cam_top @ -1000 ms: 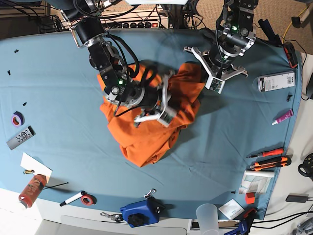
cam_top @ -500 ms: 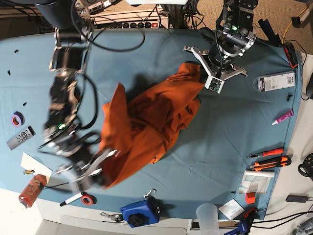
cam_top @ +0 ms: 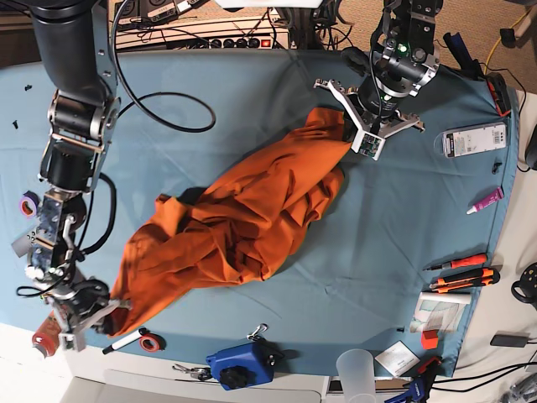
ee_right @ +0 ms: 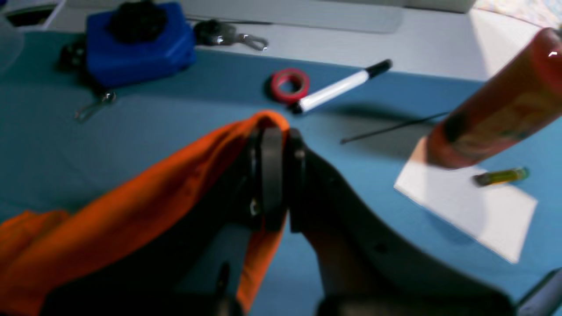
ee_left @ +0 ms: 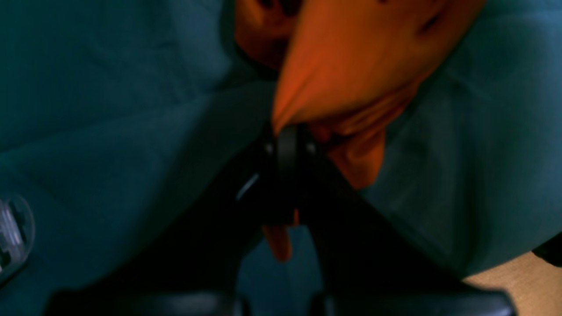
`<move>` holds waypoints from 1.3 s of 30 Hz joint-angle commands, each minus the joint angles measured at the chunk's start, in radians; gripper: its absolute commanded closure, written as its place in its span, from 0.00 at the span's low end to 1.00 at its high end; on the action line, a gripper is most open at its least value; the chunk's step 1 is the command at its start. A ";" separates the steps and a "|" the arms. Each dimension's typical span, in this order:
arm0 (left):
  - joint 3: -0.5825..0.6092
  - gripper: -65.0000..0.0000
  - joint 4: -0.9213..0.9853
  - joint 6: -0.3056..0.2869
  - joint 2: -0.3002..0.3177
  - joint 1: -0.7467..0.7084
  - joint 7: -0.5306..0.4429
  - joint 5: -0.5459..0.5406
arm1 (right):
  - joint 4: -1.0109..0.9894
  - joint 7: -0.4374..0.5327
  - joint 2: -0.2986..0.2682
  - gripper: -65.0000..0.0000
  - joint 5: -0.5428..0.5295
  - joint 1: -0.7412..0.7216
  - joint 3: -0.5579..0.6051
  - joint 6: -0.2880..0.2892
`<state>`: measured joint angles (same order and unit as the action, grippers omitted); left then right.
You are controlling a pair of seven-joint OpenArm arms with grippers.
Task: Layout the t-shirt on the table in an organized manner, then fold the t-shirt properly
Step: 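Pull the shirt edge with the right gripper away from the left gripper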
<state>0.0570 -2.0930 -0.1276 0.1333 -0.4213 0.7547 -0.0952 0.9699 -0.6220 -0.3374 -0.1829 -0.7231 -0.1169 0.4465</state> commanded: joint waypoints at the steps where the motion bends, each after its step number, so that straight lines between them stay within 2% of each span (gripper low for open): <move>1: -0.001 1.00 -0.018 0.000 0.000 0.001 -0.022 -0.003 | 0.019 0.045 -0.023 1.00 -0.018 -0.057 -0.003 -0.003; 3: -0.002 1.00 -0.018 0.000 0.000 0.001 -0.022 -0.003 | 0.019 0.043 -0.031 1.00 -0.018 -0.077 -0.003 -0.002; 4: -0.001 1.00 -0.018 0.000 0.000 0.001 -0.023 -0.003 | 0.019 0.035 -0.035 0.96 -0.018 -0.084 -0.003 0.003; 7: -0.002 1.00 -0.018 0.000 0.000 0.001 -0.022 -0.003 | 0.019 0.030 -0.049 0.60 -0.018 -0.093 -0.003 0.011; 8: -0.001 1.00 -0.018 0.000 0.000 0.001 -0.022 -0.003 | 0.019 0.034 -0.055 0.54 -0.018 -0.094 -0.003 0.010; 12: -0.001 1.00 -0.018 0.000 0.000 0.001 -0.022 -0.003 | 0.023 0.017 -0.085 0.52 -0.045 -0.094 -0.003 -0.003; 15: -0.002 1.00 -0.018 0.000 0.000 0.001 -0.023 -0.003 | 0.048 -0.140 -0.111 0.52 -0.153 -0.092 -0.023 0.001; 16: -0.002 1.00 -0.018 0.000 0.000 0.003 -0.023 -0.002 | 0.063 -0.204 -0.116 0.52 -0.197 -0.088 -0.043 0.014; 18: -0.002 1.00 -0.018 0.000 0.000 0.004 -0.032 0.019 | 0.094 -0.331 -0.124 0.52 -0.309 -0.067 -0.095 0.098; 20: -0.002 1.00 -0.018 0.000 0.001 0.003 -0.068 0.088 | 0.112 -0.454 -0.128 0.52 -0.430 -0.032 -0.147 0.176; 22: -0.002 1.00 -0.018 0.000 0.009 0.006 -0.089 0.163 | 0.113 -0.544 -0.128 0.52 -0.517 0.016 -0.187 0.198; 23: -0.002 1.00 -0.018 0.000 0.016 0.009 -0.090 0.184 | 0.113 -0.557 -0.128 0.52 -0.543 0.049 -0.200 0.199; 27: -0.002 1.00 -0.018 0.000 0.036 0.011 -0.090 0.192 | 0.113 -0.526 -0.127 0.52 -0.587 0.215 -0.218 0.197; 31: -0.002 1.00 -0.018 0.000 0.036 0.011 -0.091 0.192 | 0.113 -0.495 -0.122 0.52 -0.712 0.371 -0.220 0.202; 32: -0.002 1.00 -0.018 0.000 0.036 0.011 -0.091 0.191 | 0.113 -0.483 -0.114 0.52 -0.729 0.402 -0.224 0.219; 34: -0.002 1.00 -0.018 0.000 0.036 0.011 -0.091 0.188 | 0.113 -0.452 -0.084 0.52 -0.731 0.448 -0.247 0.252; 39: -0.001 1.00 -0.018 0.000 0.035 0.011 -0.094 0.188 | 0.113 -0.312 0.019 0.52 -0.652 0.496 -0.301 0.252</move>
<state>0.0578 -2.0930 -0.1314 0.1669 -0.4126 0.6861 0.0929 1.0660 -0.9394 -0.2993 -0.8227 -0.2028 -0.4141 0.6941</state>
